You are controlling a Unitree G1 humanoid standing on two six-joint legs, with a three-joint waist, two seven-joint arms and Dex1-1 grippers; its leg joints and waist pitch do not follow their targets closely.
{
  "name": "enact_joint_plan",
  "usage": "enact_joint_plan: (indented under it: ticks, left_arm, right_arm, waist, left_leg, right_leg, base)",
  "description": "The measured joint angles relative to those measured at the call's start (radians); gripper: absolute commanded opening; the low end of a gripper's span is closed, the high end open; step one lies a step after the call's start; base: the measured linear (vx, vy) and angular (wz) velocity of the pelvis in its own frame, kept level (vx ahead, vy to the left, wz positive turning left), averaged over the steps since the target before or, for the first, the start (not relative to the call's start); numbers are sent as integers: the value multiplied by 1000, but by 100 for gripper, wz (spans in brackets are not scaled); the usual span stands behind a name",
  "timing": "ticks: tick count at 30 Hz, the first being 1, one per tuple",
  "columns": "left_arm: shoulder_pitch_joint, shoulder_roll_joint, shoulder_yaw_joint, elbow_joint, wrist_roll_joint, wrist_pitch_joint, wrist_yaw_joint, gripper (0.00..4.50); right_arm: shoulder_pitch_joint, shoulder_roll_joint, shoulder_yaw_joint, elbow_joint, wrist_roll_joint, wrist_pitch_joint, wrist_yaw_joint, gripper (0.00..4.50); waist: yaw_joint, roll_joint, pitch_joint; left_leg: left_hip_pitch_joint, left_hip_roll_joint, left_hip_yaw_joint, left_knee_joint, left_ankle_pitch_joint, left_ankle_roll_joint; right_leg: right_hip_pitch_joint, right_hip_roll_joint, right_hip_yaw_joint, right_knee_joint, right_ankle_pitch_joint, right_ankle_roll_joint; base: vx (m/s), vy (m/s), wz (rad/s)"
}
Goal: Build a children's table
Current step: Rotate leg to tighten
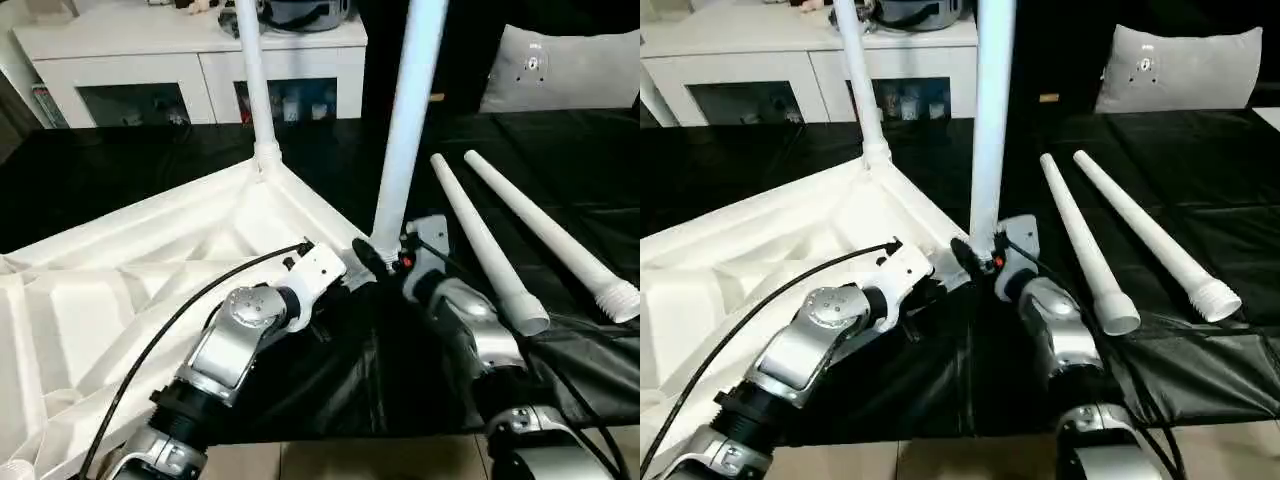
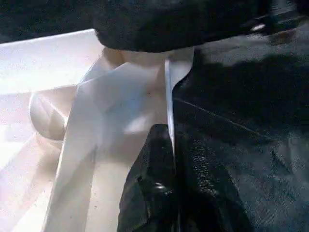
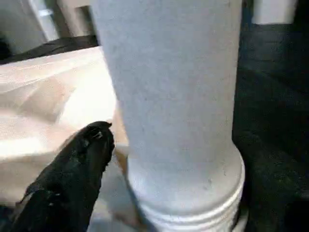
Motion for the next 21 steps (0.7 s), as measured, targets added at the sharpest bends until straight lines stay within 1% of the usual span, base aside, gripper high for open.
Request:
enact_joint_plan:
  ticks: [1, 2, 4, 8, 9, 10, 11, 14, 15, 16, 17, 19, 21]
  left_arm:
    - [-2, 19, -2, 5, -1, -23, -25, 0]
    - [-3, 35, -5, 9, -2, -40, -44, 0]
    - [-4, 67, -18, 16, -11, -82, -93, 0]
    - [-3, 121, -30, 32, -31, -163, -178, 0]
    - [-3, 132, -31, 37, -34, -182, -198, 0]
    - [-6, 154, -35, 46, -47, -214, -242, 0]
    - [-7, 166, -36, 52, -56, -231, -269, 0]
    - [-8, 187, -38, 62, -66, -268, -324, 0]
    - [-13, 199, -45, 67, -71, -284, -350, 0]
    - [-21, 223, -58, 73, -83, -307, -397, 0]
    - [-22, 237, -61, 75, -91, -318, -424, 0]
    - [-23, 253, -66, 79, -96, -342, -464, 0]
    - [-26, 255, -70, 83, -97, -353, -484, 0]
  right_arm:
    - [16, -32, 7, -18, 7, -1, 51, 434]
    - [28, -50, 13, -32, 12, -1, 84, 443]
    - [44, -104, 30, -57, 19, -1, 172, 443]
    - [46, -181, 40, -96, 25, -1, 302, 443]
    - [46, -195, 48, -104, 25, -1, 333, 443]
    - [47, -225, 74, -119, 25, -1, 392, 443]
    - [52, -240, 82, -130, 25, -1, 421, 443]
    - [54, -252, 103, -141, 25, -2, 480, 443]
    - [54, -259, 117, -148, 26, -2, 513, 443]
    - [54, -278, 144, -157, 27, -1, 568, 443]
    - [54, -289, 152, -161, 27, 1, 598, 426]
    - [54, -299, 165, -168, 27, 18, 640, 407]
    - [54, -297, 180, -177, 29, 25, 659, 404]
  waist:
    - [4, 1, 0]
    - [5, 2, 0]
    - [9, 3, 1]
    - [15, 3, 1]
    - [16, 3, 1]
    - [17, 3, 1]
    - [19, 3, 1]
    - [26, 2, 1]
    - [27, 2, 2]
    - [30, 1, 2]
    - [33, 1, 2]
    - [42, 1, 2]
    - [46, 1, 2]
  left_leg:
    - [-1, 1, 0, 0, 0, 0]
    - [-2, 2, 0, 0, 0, 0]
    - [-3, 3, 0, 0, 0, 0]
    - [-4, 3, 0, 1, 2, 2]
    - [-4, 3, 0, 1, 2, 2]
    - [-4, 4, 0, 1, 2, 2]
    - [-4, 4, 0, 1, 2, 2]
    - [-5, 4, 0, 1, 2, 2]
    - [-5, 4, 0, 1, 2, 2]
    - [-5, 4, 0, 1, 2, 2]
    - [-5, 4, 1, 1, 2, 2]
    - [-5, 4, 1, 2, 2, 3]
    - [-4, 4, 2, 2, 2, 3]
  right_leg:
    - [0, 0, -1, 0, 0, 0]
    - [-1, 1, -2, 0, 0, 0]
    - [-1, 1, -2, 0, 0, 0]
    - [-2, 2, -3, 0, 0, 0]
    - [-2, 2, -3, 0, 0, 0]
    - [-2, 2, -3, -1, 0, 0]
    - [-2, 2, -3, -1, 0, 0]
    - [-2, 1, -3, -1, -1, 0]
    - [-2, 1, -3, 0, -1, 0]
    - [-2, 1, -3, -1, -1, -1]
    - [-2, 1, -3, 0, -1, -1]
    - [-2, 1, -3, 0, -1, -1]
    - [-2, 1, -3, 0, -1, -1]
  base:
    - [0, 0, 0]
    - [0, 0, 0]
    - [0, 0, 0]
    - [0, 0, 0]
    - [0, 0, 0]
    - [0, 0, 0]
    - [0, 0, 0]
    - [0, 0, 0]
    - [0, 0, 0]
    - [0, 0, 0]
    - [0, 0, 0]
    - [0, 0, 0]
    - [0, 0, 0]
